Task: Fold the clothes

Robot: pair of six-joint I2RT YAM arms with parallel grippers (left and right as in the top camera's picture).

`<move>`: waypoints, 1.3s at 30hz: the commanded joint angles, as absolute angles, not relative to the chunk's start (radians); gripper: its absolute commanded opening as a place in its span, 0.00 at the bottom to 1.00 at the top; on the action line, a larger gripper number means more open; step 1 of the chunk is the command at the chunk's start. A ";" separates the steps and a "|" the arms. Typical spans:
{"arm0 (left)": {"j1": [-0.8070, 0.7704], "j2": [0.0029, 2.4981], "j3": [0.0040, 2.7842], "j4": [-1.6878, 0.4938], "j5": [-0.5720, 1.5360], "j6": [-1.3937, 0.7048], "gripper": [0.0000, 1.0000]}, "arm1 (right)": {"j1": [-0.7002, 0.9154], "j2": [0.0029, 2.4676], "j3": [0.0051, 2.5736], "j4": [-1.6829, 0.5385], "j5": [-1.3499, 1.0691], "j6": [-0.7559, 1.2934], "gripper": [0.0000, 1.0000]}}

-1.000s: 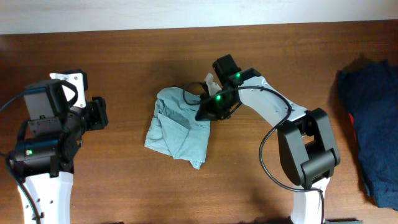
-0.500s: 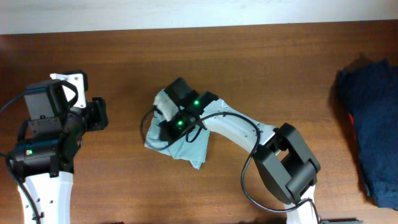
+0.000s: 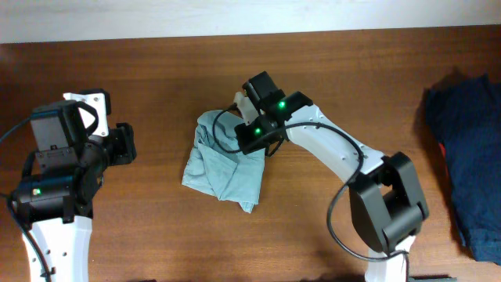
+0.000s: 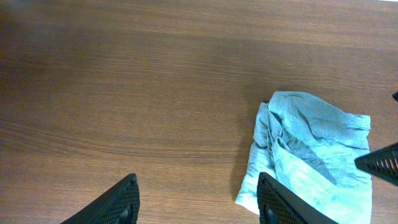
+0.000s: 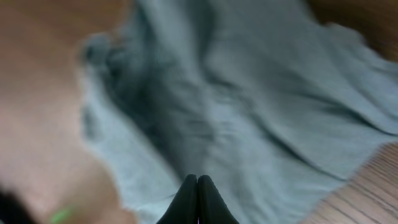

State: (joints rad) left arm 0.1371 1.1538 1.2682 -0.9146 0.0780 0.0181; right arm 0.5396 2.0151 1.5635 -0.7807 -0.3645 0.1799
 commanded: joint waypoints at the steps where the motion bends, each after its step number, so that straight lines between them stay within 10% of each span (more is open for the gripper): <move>1: 0.141 1.153 1.285 -0.914 0.086 0.030 0.60 | 0.557 2.129 1.560 -0.779 -0.304 0.297 0.04; 9: 0.141 1.153 1.285 -0.914 0.085 0.030 0.60 | 0.671 2.149 1.565 -0.765 -0.839 0.084 0.04; 18: 0.141 1.153 1.285 -0.915 0.085 0.030 0.60 | 0.705 2.086 1.573 -0.778 -0.910 -0.076 0.04; 28: 0.141 1.153 1.285 -0.922 0.085 0.030 0.60 | 0.665 2.086 1.573 -0.823 -0.378 0.184 0.04; 39: 0.141 1.153 1.285 -0.918 0.085 0.030 0.60 | 0.715 2.154 1.572 -0.785 -0.390 0.226 0.04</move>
